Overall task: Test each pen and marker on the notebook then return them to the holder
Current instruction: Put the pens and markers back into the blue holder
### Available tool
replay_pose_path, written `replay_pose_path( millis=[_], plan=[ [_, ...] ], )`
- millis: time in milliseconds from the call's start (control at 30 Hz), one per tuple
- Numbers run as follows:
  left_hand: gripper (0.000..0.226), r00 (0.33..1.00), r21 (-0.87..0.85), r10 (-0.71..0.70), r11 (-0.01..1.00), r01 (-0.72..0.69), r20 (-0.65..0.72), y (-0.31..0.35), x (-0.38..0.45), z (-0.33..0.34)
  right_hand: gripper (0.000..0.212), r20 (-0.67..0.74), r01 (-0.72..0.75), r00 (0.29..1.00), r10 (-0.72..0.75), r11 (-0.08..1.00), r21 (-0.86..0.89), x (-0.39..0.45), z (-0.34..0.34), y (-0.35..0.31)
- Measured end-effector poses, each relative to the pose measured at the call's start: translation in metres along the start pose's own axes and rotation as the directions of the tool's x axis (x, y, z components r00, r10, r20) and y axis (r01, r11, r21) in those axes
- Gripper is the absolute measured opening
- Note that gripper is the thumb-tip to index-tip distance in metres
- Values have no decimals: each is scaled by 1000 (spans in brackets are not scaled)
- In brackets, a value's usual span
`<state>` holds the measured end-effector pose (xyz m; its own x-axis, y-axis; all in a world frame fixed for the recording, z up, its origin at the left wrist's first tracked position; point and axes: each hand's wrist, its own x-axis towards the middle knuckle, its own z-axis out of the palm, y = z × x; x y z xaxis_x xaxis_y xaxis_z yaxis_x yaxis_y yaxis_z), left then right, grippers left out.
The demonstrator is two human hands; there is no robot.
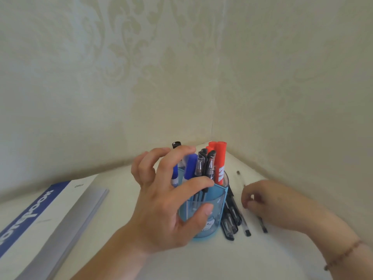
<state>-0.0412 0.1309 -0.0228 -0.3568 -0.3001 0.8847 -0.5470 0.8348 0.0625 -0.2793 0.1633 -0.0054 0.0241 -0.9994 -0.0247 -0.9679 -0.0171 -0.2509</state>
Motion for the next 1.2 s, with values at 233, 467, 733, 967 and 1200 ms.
replay_pose_path(
  millis=[233, 467, 733, 967, 1200],
  plan=[
    [26, 1000, -22, -11, 1000, 11, 6, 1, 0, 1, 13, -615, 517, 748, 250, 362, 776, -18, -25, -26],
    [29, 1000, 0, -14, 1000, 14, 8, 1, 1, 0, 19, -671, 667, 731, 128, 74, 741, -23, -17, -47],
    [29, 1000, -4, -18, 1000, 18, 10, 2, 1, 0, 56, -720, 743, 650, 243, -5, 669, -25, -17, -57],
    [32, 1000, -11, -19, 1000, 19, -2, 2, 1, 0, 36, -769, 711, 634, -85, 455, 536, -20, 0, -59],
    [30, 1000, -22, -20, 1000, 20, -1, 1, 0, 2, 26, -579, 285, 815, 30, 849, 445, 9, 7, -13]
  ],
)
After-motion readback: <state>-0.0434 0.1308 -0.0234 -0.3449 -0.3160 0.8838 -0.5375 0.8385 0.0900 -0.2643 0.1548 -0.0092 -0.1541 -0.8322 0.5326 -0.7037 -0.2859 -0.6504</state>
